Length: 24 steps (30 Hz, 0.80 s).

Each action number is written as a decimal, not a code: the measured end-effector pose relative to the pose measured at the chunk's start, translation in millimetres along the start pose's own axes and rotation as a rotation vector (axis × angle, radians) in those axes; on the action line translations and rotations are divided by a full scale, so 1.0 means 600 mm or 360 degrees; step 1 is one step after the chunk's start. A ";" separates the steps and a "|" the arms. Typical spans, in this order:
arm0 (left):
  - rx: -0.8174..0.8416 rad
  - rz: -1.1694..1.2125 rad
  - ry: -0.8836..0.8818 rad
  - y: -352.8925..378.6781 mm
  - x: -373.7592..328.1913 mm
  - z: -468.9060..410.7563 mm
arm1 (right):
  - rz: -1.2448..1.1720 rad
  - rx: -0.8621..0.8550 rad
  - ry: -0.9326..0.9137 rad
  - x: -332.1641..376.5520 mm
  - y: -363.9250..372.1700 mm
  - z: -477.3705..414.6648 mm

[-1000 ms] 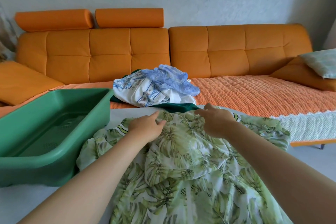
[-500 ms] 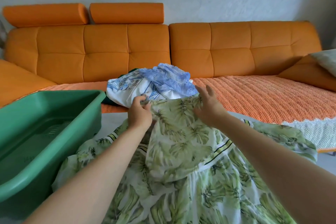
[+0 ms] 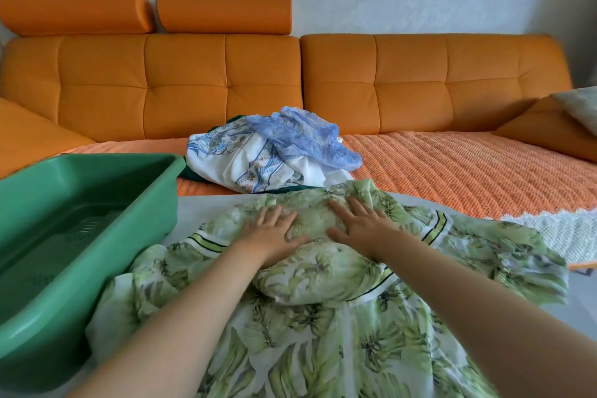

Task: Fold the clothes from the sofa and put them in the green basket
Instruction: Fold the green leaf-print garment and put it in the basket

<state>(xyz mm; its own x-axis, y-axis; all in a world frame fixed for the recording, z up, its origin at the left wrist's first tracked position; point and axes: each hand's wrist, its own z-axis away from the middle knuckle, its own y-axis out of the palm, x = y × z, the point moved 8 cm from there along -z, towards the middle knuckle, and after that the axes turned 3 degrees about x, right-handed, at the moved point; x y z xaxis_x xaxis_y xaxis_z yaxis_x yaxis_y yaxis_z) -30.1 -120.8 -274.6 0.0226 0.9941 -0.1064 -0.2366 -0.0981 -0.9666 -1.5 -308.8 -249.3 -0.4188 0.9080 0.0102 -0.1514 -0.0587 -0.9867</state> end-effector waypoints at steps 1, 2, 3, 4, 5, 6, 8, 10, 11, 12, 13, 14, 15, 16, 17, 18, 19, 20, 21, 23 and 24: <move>0.0039 -0.0018 -0.0062 0.009 0.015 0.001 | -0.0004 0.0016 0.0042 -0.014 0.008 0.002; 0.0046 -0.0018 -0.0094 0.011 0.025 0.003 | -0.0025 0.0038 0.0076 -0.023 0.014 0.004; 0.0041 -0.0017 -0.0112 0.009 0.029 0.005 | -0.0040 0.0057 0.0106 -0.029 0.018 0.006; 0.0027 -0.0031 -0.0127 0.004 0.029 0.006 | -0.0025 0.0058 0.0133 -0.032 0.018 0.007; -0.0009 -0.0060 -0.0134 -0.002 0.026 0.008 | 0.0019 0.0040 0.0160 -0.033 0.013 0.007; -0.0085 -0.0097 -0.0110 -0.014 0.016 0.010 | 0.0082 0.0010 0.0196 -0.032 0.005 0.007; -0.0363 -0.0050 0.0087 -0.052 -0.019 0.022 | 0.0241 -0.0093 0.0211 -0.019 -0.022 0.011; -0.0571 0.0203 0.0303 -0.086 -0.056 0.044 | 0.0318 -0.0220 0.0100 0.014 -0.050 0.023; -0.0548 0.0319 0.0342 -0.092 -0.068 0.052 | 0.0254 -0.0247 0.0019 0.034 -0.059 0.030; -0.0428 0.0392 0.0343 -0.087 -0.078 0.059 | 0.0084 -0.0209 -0.0045 0.051 -0.061 0.039; -0.0266 0.0406 0.0330 -0.075 -0.087 0.067 | -0.0137 -0.0119 -0.0087 0.065 -0.059 0.050; -0.0119 0.0343 0.0315 -0.059 -0.094 0.077 | -0.0319 -0.0008 -0.0127 0.076 -0.049 0.062; -0.0009 0.0235 0.0309 -0.042 -0.098 0.088 | -0.0394 0.0080 -0.0184 0.087 -0.036 0.074; 0.0068 0.0129 0.0318 -0.025 -0.098 0.102 | -0.0340 0.0138 -0.0240 0.095 -0.021 0.088; 0.0117 0.0045 0.0341 -0.010 -0.097 0.116 | -0.0229 0.0162 -0.0280 0.097 -0.005 0.101; 0.0139 -0.0025 0.0365 0.002 -0.096 0.131 | -0.0127 0.0157 -0.0295 0.094 0.010 0.114; 0.0131 -0.0100 0.0385 0.014 -0.096 0.146 | -0.0053 0.0140 -0.0285 0.089 0.022 0.127; 0.0091 -0.0185 0.0403 0.023 -0.097 0.160 | -0.0008 0.0121 -0.0258 0.084 0.030 0.138; 0.0027 -0.0269 0.0415 0.030 -0.099 0.172 | 0.0018 0.0107 -0.0221 0.079 0.033 0.147; -0.0098 -0.0355 0.0400 0.033 -0.102 0.190 | 0.0131 0.0085 -0.0149 0.078 0.028 0.159; -0.0121 -0.0355 0.0370 0.033 -0.101 0.196 | 0.0187 0.0052 -0.0135 0.082 0.021 0.163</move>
<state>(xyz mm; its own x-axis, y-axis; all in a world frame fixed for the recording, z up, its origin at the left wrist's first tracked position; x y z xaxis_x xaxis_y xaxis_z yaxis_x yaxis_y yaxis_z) -150.4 -177.6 -259.7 0.2890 0.9549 0.0677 -0.1279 0.1086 -0.9858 -111.6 -305.2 -245.6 -0.5091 0.8559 -0.0903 -0.1251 -0.1774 -0.9761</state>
